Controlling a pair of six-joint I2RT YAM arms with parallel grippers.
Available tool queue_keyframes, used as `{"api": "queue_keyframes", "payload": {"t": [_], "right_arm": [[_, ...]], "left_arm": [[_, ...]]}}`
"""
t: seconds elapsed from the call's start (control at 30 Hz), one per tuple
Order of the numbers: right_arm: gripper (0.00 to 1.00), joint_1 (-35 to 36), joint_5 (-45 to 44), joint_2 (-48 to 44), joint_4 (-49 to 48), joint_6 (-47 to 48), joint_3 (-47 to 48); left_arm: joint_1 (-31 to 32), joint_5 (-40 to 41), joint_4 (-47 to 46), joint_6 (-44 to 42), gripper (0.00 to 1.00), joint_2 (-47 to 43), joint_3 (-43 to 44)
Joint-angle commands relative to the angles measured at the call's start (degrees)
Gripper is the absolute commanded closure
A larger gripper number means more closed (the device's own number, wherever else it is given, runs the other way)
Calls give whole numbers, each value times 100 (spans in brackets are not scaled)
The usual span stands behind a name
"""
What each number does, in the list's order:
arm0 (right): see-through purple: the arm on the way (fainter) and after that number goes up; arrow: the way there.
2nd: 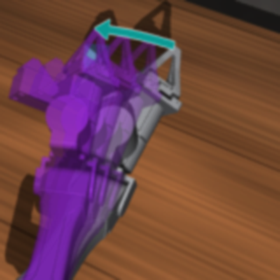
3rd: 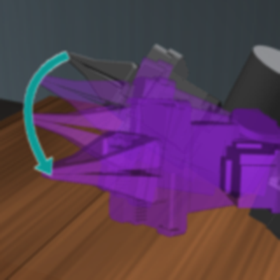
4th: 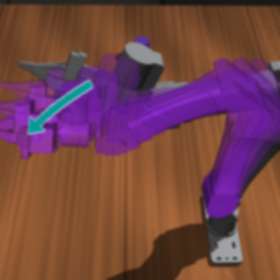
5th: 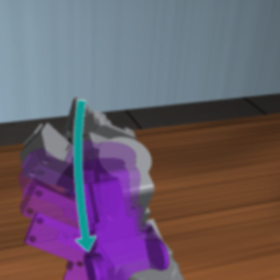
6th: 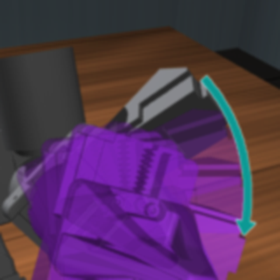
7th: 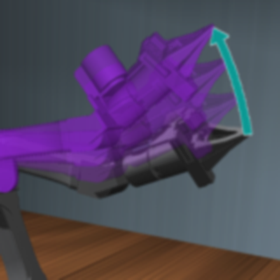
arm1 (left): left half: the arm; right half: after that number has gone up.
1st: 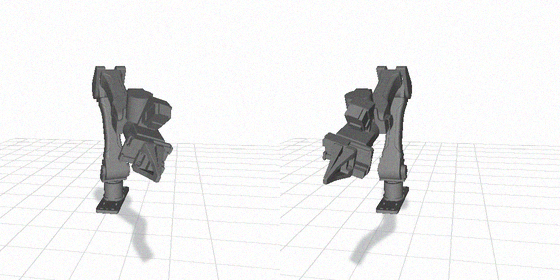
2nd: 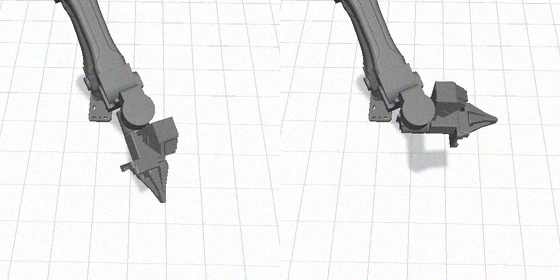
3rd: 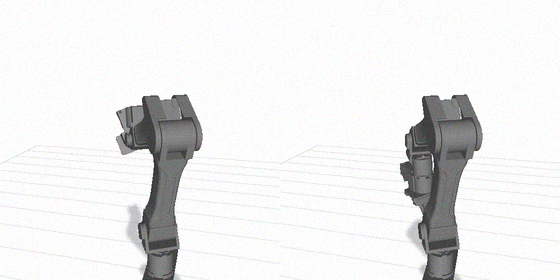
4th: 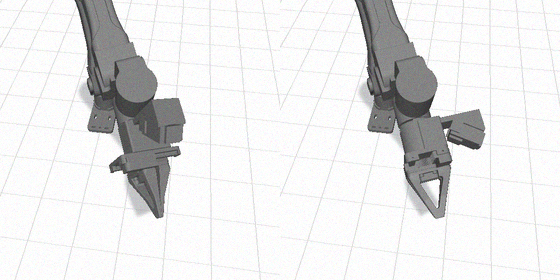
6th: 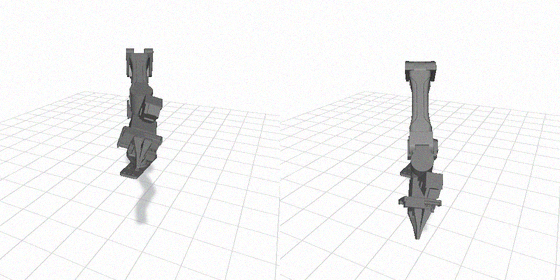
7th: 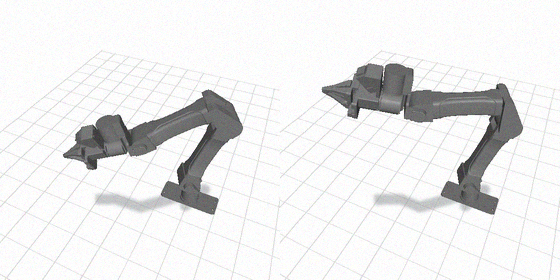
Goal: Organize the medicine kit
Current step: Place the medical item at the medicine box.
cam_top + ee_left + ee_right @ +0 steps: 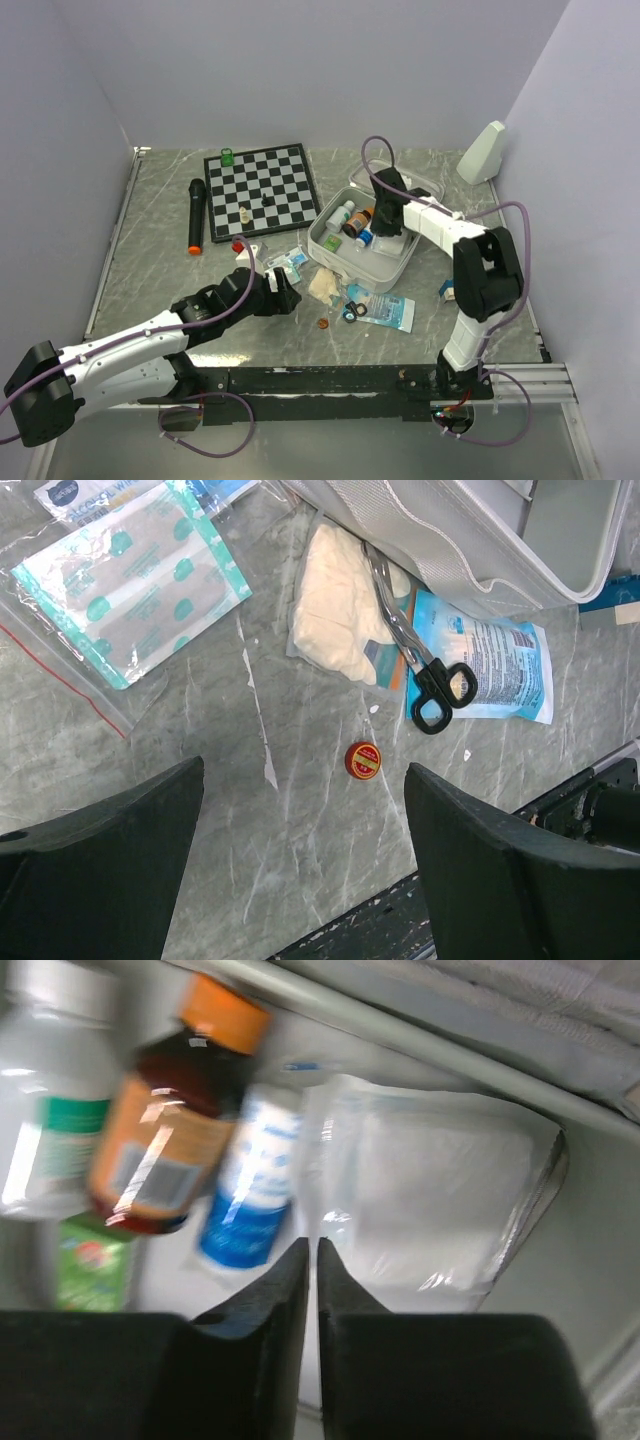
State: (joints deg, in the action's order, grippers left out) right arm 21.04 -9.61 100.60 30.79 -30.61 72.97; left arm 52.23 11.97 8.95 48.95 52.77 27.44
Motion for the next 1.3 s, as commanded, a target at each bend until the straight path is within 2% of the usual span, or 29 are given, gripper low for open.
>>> {"api": "queue_keyframes", "payload": {"t": [0.0, 0.13, 0.27, 0.33, 0.37, 0.47, 0.57, 0.7, 0.87, 0.97, 1.2, 1.27], "right_arm": [[91, -240, -243, 285, 103, -199, 69], [100, -425, -410, 390, 270, -393, 24], [100, -469, -516, 312, 235, -428, -98], [96, -478, -411, 215, 104, -341, -169], [91, -469, -315, 154, 33, -314, -186], [65, -425, -42, -197, -335, -209, -362], [45, -320, 125, -602, -582, -173, -406], [36, -197, 240, -1032, -556, -226, -231], [33, 58, 223, -1883, -433, -148, -116], [35, 487, 30, -2578, -503, 107, -387], [40, 1753, -418, -4414, -819, 144, -2363], [40, 2052, -236, -4933, -1021, 221, -2979]], "left_arm": [[16, 148, 28, 89, 14, -100, 139], [24, 201, 107, 53, 14, -101, 156], [16, 201, 72, 45, 14, -22, 174], [24, 192, 28, 45, 14, 5, 165], [24, 183, 10, 45, 14, 5, 165], [16, 166, -7, 27, 14, -21, 174], [24, 148, -25, 1, 14, -83, 183], [24, 148, -7, -8, 14, -92, 244], [16, 183, 37, 36, 13, -57, 306], [16, 209, 2, 97, 13, 40, 314], [-19, 753, 203, 378, 12, 391, 613], [-116, 947, 291, 571, 10, 409, 622]]}}
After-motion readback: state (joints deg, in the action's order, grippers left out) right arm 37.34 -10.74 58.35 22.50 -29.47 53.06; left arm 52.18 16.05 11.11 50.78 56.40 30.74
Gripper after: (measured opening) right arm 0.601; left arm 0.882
